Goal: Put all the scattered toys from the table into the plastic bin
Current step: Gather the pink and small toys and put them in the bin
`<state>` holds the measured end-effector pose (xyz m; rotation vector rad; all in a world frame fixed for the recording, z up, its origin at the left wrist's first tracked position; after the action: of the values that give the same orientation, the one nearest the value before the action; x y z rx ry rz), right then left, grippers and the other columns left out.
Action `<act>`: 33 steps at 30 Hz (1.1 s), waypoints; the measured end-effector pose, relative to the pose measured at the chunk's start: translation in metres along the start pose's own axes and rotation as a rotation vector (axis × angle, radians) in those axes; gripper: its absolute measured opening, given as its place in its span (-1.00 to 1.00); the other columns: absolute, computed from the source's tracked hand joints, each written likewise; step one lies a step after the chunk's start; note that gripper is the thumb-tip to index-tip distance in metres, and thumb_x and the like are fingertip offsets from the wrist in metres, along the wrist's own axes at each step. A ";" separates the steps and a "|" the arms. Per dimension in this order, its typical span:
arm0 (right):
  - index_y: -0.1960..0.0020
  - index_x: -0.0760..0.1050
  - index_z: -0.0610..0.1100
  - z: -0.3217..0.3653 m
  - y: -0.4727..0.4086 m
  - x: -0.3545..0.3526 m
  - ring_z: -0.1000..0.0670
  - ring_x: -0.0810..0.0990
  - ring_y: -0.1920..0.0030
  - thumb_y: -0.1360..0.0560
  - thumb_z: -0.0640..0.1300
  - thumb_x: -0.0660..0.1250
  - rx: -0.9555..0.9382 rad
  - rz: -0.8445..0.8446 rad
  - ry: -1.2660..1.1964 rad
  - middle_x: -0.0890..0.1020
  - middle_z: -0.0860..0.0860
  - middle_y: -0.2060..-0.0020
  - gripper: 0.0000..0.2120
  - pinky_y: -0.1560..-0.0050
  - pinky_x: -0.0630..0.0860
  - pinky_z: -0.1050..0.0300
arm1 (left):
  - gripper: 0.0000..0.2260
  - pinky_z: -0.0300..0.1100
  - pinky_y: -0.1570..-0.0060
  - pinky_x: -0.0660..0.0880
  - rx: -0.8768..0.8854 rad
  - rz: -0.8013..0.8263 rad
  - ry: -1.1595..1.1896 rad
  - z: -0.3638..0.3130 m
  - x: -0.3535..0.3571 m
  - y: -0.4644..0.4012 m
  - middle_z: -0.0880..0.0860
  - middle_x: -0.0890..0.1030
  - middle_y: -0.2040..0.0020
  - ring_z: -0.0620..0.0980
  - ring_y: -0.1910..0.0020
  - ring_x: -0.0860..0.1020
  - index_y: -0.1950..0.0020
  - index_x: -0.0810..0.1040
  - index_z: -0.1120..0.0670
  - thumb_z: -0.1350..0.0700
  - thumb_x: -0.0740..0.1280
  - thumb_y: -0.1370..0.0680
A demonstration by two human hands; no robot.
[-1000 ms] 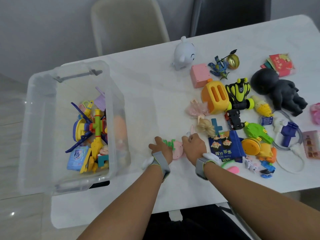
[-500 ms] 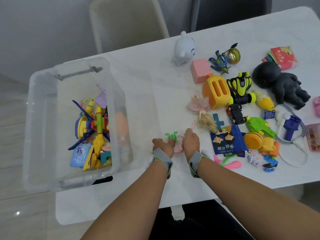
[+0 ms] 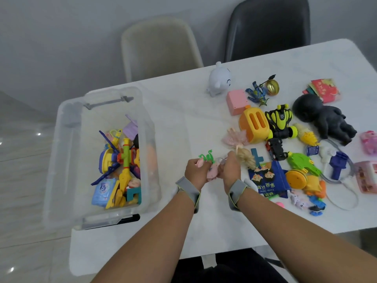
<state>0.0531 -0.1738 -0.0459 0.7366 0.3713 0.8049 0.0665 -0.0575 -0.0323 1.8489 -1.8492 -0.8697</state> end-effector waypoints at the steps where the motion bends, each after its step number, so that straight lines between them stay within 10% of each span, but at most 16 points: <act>1: 0.28 0.24 -0.04 0.009 0.001 0.002 -0.07 0.37 0.23 -0.50 0.00 0.07 -0.024 0.009 -0.001 0.38 -0.13 0.28 -0.79 0.12 0.36 -0.02 | -0.92 0.14 0.28 0.66 0.017 -0.022 0.016 -0.009 -0.001 0.002 0.16 0.65 0.18 0.12 0.20 0.65 0.19 0.64 0.16 0.14 0.45 -0.44; 7: 0.27 0.29 -0.06 0.050 0.005 0.007 -0.04 0.38 0.40 -0.51 0.01 0.10 -0.060 0.005 -0.061 0.36 -0.05 0.40 -0.78 0.32 0.40 0.10 | -0.70 0.18 0.15 0.66 0.031 -0.046 0.143 -0.050 -0.012 0.009 0.22 0.64 -0.10 0.21 -0.05 0.66 -0.16 0.59 0.21 0.12 0.46 -0.47; 21: 0.26 0.36 -0.09 0.138 0.082 0.098 0.06 0.28 0.59 -0.45 -0.06 0.14 -0.337 0.377 0.116 0.34 -0.01 0.44 -0.85 0.41 0.50 0.08 | -0.68 -0.13 0.25 0.62 0.349 -0.106 0.398 -0.187 -0.122 0.035 0.12 0.61 -0.14 0.04 0.02 0.67 -0.19 0.50 0.10 0.11 0.47 -0.48; 33: 0.05 0.40 -0.13 0.127 0.177 0.212 -0.01 0.36 0.55 -0.52 0.15 0.23 -0.551 0.585 0.338 0.37 -0.01 0.48 -0.68 0.43 0.50 0.06 | -0.64 0.00 0.13 0.67 0.534 -0.238 0.479 -0.228 -0.259 0.070 0.10 0.65 -0.11 0.08 -0.03 0.68 -0.19 0.49 0.08 0.05 0.48 -0.45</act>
<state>0.1707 0.0133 0.1639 0.1761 0.2131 1.5191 0.1803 0.1583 0.2216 2.3637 -1.6648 0.0451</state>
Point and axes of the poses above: each hand's wrist, its own y-axis away from the middle knuckle, its own x-axis out of the palm, z = x × y, the point moved 2 cm from there along -y, towards the middle knuckle
